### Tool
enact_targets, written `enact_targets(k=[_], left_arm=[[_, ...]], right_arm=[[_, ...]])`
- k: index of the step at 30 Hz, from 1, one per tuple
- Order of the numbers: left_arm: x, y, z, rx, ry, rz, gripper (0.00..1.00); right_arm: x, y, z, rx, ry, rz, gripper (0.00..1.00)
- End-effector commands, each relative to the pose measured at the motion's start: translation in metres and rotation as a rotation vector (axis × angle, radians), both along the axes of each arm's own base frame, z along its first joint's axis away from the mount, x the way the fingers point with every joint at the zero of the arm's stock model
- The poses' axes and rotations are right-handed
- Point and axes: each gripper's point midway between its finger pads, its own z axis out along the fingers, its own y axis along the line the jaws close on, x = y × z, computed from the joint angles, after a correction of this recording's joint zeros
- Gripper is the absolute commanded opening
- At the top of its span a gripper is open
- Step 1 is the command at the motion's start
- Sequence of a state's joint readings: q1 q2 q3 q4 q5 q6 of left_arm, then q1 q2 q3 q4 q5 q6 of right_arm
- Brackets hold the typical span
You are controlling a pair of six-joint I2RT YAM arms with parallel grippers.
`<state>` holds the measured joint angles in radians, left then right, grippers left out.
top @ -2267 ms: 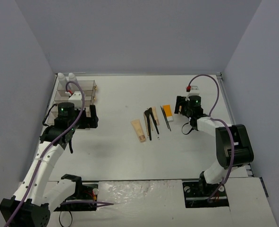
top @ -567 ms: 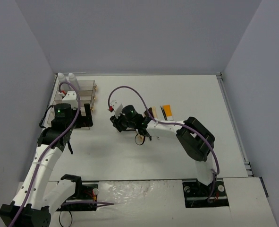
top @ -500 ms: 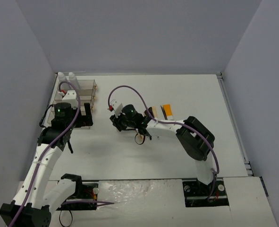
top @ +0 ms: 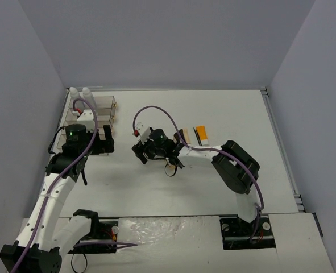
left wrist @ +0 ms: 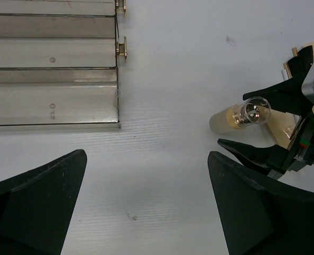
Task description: Organize the makeup
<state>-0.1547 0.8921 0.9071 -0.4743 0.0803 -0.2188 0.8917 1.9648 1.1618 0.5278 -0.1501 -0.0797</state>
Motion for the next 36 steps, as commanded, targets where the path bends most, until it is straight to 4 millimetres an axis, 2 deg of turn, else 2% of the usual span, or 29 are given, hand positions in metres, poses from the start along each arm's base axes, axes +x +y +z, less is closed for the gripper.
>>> enact_targets(k=[1, 4, 5, 6, 8, 11, 16, 19, 20, 22, 25, 29, 36], left_arm=[[0.01, -0.007, 0.024, -0.032, -0.09, -0.029, 0.97], [0.011, -0.01, 0.027, -0.037, -0.103, -0.048, 0.97], [0.011, -0.013, 0.028, -0.041, -0.106, -0.062, 0.97], [0.012, -0.015, 0.027, -0.042, -0.105, -0.075, 0.97], [0.012, -0.02, 0.026, -0.034, -0.1, -0.095, 0.97], [0.017, -0.027, 0.026, -0.033, -0.094, -0.11, 0.97], [0.019, -0.057, 0.027, -0.042, -0.072, -0.156, 0.97], [0.019, -0.073, 0.03, -0.049, -0.075, -0.166, 0.97], [0.021, -0.078, 0.032, -0.057, -0.08, -0.16, 0.97], [0.024, -0.091, 0.027, -0.054, -0.078, -0.159, 0.97], [0.03, -0.107, 0.013, -0.038, -0.058, -0.17, 0.97], [0.041, -0.127, -0.01, -0.032, -0.04, -0.175, 0.97], [0.057, -0.148, -0.035, -0.01, -0.03, -0.176, 0.96]], right_arm=[[0.0, 0.009, 0.085, 0.159, -0.113, 0.019, 0.76], [-0.009, -0.005, 0.101, 0.167, -0.116, 0.006, 0.8], [-0.012, -0.012, 0.107, 0.167, -0.118, -0.003, 0.84], [-0.015, -0.019, 0.115, 0.172, -0.127, -0.011, 0.94], [-0.022, -0.035, 0.119, 0.151, -0.124, -0.04, 1.0], [-0.031, -0.068, 0.139, 0.16, -0.157, -0.115, 1.0], [-0.047, -0.133, 0.177, 0.192, -0.211, -0.283, 1.0], [-0.05, -0.172, 0.192, 0.208, -0.246, -0.405, 1.0], [-0.051, -0.187, 0.192, 0.207, -0.245, -0.465, 1.0], [-0.057, -0.217, 0.204, 0.239, -0.27, -0.554, 1.0], [-0.073, -0.244, 0.221, 0.302, -0.299, -0.588, 1.0], [-0.087, -0.265, 0.229, 0.344, -0.309, -0.619, 1.0], [-0.094, -0.273, 0.228, 0.368, -0.308, -0.628, 1.0]])
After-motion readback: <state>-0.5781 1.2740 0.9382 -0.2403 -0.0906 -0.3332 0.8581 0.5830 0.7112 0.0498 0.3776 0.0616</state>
